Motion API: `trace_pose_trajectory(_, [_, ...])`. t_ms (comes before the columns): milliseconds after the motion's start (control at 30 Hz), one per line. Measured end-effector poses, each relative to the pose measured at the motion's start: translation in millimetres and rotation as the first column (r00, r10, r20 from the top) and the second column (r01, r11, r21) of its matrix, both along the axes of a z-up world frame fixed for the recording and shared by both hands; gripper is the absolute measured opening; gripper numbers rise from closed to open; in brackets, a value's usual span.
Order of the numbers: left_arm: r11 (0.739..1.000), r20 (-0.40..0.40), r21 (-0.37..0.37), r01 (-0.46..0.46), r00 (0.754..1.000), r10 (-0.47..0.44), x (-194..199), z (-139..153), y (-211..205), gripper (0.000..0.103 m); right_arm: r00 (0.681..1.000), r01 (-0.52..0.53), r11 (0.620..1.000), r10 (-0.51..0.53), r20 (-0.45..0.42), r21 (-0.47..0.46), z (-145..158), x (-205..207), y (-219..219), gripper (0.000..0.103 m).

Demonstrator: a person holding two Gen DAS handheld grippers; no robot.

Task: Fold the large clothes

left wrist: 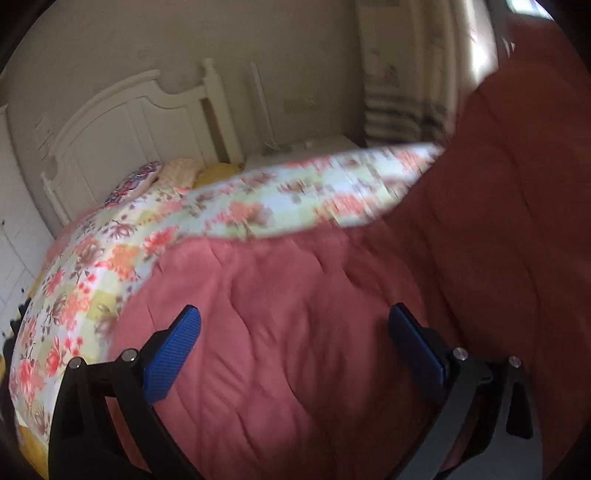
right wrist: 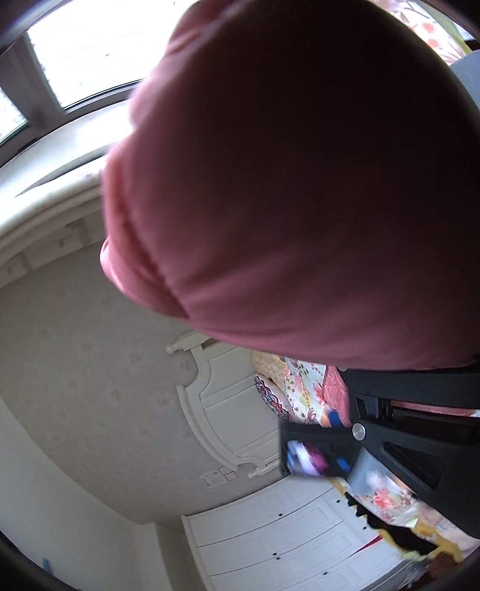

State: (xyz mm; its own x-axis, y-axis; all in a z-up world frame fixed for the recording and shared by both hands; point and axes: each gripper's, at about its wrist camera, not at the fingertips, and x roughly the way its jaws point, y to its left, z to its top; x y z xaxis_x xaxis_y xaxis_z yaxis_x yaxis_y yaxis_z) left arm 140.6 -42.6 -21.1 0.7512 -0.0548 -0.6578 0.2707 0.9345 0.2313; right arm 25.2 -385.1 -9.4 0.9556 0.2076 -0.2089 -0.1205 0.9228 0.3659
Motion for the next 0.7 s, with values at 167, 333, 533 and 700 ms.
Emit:
trace_pose_trajectory(167, [0.999,-0.009,0.005,0.048,0.999,-0.048,-27,-10,10,0.101,1.0,-0.012,0.998,0.011,-0.017,-0.066,11,11,37,0.037])
trace_pose_trajectory(333, [0.985,0.115,-0.11,-0.132,0.983,0.144,-33,27,101,0.101,0.999,0.041,0.955,-0.032,0.036,-0.294,30,11,101,0.039])
trace_pose_trajectory(533, [0.83,0.007,-0.331,-0.449,0.878,0.478,-22,23,247,0.101,0.995,0.081,0.786,-0.031,0.092,-0.613,21,23,208,0.043])
trace_pose_trajectory(700, [0.77,-0.001,-0.38,-0.513,0.832,0.554,-30,38,309,0.101,0.993,-0.005,0.359,0.111,0.037,-0.933,-73,38,321,0.046])
